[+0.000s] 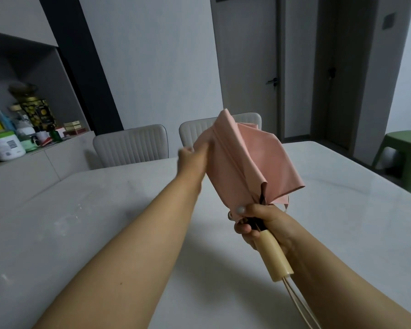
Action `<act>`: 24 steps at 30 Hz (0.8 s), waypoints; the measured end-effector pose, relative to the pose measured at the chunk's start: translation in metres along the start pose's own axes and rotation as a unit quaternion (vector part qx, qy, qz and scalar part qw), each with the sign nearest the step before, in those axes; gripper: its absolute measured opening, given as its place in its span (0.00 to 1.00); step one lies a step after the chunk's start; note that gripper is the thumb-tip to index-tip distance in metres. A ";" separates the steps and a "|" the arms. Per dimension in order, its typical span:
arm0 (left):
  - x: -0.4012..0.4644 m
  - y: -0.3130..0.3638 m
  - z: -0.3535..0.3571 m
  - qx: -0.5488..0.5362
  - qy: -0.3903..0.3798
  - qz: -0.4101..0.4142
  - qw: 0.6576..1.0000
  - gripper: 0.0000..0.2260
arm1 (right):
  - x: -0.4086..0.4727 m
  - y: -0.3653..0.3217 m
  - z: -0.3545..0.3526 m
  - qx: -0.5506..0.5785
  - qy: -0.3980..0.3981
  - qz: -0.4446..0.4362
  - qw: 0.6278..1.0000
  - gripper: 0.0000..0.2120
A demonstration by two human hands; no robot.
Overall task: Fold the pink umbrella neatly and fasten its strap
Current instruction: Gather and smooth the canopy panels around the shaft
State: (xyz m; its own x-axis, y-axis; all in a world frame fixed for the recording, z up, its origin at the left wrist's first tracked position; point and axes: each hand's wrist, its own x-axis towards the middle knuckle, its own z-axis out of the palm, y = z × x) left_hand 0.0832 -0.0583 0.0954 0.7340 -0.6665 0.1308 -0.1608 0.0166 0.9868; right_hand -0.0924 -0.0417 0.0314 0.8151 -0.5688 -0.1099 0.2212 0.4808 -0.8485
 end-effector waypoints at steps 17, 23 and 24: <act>0.010 0.130 -0.022 0.162 -0.270 0.058 0.947 0.19 | 0.006 0.004 -0.008 -0.038 -0.008 -0.008 0.999 0.09; 0.010 0.139 -0.035 0.229 -0.270 0.050 0.934 0.15 | 0.005 0.005 -0.009 -0.025 -0.014 -0.006 1.000 0.13; 0.009 0.138 -0.036 0.230 -0.264 0.051 0.935 0.14 | 0.006 0.006 -0.009 -0.022 -0.017 -0.002 1.000 0.13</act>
State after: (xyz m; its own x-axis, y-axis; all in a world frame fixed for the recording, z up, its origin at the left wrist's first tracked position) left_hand 0.0913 -0.0356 0.2365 0.2900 -0.9563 0.0376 -0.5686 -0.1406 0.8105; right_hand -0.0912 -0.0484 0.0206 0.8321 -0.5472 -0.0905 0.2004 0.4487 -0.8710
